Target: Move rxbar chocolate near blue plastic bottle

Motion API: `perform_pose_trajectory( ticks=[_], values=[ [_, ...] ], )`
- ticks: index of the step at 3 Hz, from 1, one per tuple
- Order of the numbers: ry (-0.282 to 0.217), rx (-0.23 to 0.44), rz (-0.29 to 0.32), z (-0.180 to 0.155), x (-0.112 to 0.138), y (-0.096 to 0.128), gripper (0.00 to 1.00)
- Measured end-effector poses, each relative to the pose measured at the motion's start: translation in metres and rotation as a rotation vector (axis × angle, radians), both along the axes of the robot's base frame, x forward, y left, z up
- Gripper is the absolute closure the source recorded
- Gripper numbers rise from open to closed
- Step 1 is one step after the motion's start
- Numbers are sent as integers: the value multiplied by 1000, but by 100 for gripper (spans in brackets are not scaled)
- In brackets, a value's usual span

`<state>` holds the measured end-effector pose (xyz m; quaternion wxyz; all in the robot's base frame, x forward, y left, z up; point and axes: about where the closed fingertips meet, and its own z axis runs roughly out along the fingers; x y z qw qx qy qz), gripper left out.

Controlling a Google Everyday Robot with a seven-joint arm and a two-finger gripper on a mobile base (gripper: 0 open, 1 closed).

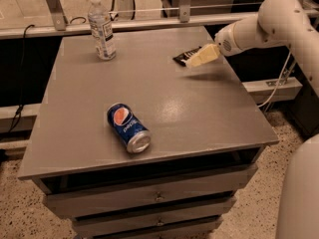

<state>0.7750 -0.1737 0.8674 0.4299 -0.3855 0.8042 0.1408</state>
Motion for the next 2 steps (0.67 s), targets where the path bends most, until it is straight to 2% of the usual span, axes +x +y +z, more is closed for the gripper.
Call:
perform_pose_trajectory(
  ticks=[1, 2],
  values=[
    [-11, 51, -36, -10, 22, 12, 0],
    [10, 75, -59, -25, 33, 18, 0]
  ],
)
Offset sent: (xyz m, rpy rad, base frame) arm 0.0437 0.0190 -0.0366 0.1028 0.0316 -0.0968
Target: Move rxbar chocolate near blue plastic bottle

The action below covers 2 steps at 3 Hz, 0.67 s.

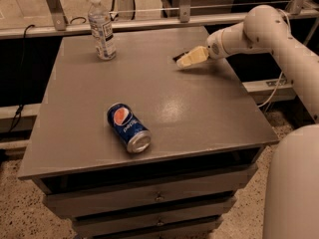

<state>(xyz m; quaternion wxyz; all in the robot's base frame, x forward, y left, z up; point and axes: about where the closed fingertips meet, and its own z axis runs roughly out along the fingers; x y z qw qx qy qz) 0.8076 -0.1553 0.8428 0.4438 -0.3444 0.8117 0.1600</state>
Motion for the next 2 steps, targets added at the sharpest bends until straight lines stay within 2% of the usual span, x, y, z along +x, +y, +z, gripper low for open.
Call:
perform_pose_trajectory(
  ticks=[1, 2],
  values=[
    [27, 15, -18, -14, 2, -4, 18],
    [30, 31, -19, -16, 1, -5, 41]
  ],
)
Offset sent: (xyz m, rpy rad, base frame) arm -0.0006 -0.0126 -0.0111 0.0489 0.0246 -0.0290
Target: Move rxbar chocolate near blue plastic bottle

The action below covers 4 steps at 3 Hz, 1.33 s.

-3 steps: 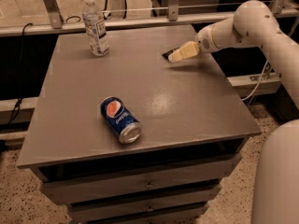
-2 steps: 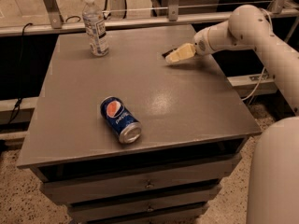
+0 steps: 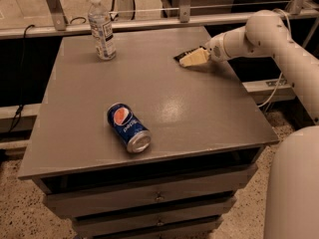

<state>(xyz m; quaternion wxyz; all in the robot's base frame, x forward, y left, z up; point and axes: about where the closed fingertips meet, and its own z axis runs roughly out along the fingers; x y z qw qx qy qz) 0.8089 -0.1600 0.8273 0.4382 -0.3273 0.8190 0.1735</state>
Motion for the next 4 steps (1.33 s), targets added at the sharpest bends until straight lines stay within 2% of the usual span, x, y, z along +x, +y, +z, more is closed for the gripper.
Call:
perform_pose_trajectory(
  ticks=[2, 3, 4],
  values=[
    [-8, 24, 20, 9, -6, 1, 87],
    [-60, 31, 52, 33, -14, 4, 100],
    [-148, -2, 98, 69, -29, 8, 100]
  ],
)
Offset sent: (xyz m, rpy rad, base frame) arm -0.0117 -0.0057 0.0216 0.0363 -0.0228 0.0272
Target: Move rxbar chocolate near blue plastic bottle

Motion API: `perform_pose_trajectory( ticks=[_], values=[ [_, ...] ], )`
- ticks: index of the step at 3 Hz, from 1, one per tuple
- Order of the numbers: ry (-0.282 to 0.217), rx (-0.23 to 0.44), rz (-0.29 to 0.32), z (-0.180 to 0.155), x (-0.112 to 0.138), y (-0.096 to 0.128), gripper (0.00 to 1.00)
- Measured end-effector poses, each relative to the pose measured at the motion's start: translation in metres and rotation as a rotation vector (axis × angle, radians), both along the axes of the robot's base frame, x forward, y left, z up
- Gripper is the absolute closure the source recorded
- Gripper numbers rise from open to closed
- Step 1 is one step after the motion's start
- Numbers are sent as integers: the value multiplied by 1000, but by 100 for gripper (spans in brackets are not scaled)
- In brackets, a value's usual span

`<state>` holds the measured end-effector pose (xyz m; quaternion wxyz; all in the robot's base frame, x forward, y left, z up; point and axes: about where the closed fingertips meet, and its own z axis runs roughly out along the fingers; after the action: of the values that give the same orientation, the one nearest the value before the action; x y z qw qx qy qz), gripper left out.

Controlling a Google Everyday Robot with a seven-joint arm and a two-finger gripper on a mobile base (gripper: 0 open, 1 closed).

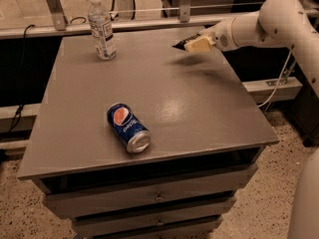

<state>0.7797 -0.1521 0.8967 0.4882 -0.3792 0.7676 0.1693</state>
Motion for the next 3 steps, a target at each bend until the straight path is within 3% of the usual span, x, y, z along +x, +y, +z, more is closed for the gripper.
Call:
perform_pose_trajectory(
  ticks=[1, 2, 3],
  values=[
    [-85, -43, 39, 39, -25, -1, 100],
    [-85, -43, 40, 39, -25, 0, 100],
    [-92, 8, 104, 31, -20, 41, 100]
  ],
)
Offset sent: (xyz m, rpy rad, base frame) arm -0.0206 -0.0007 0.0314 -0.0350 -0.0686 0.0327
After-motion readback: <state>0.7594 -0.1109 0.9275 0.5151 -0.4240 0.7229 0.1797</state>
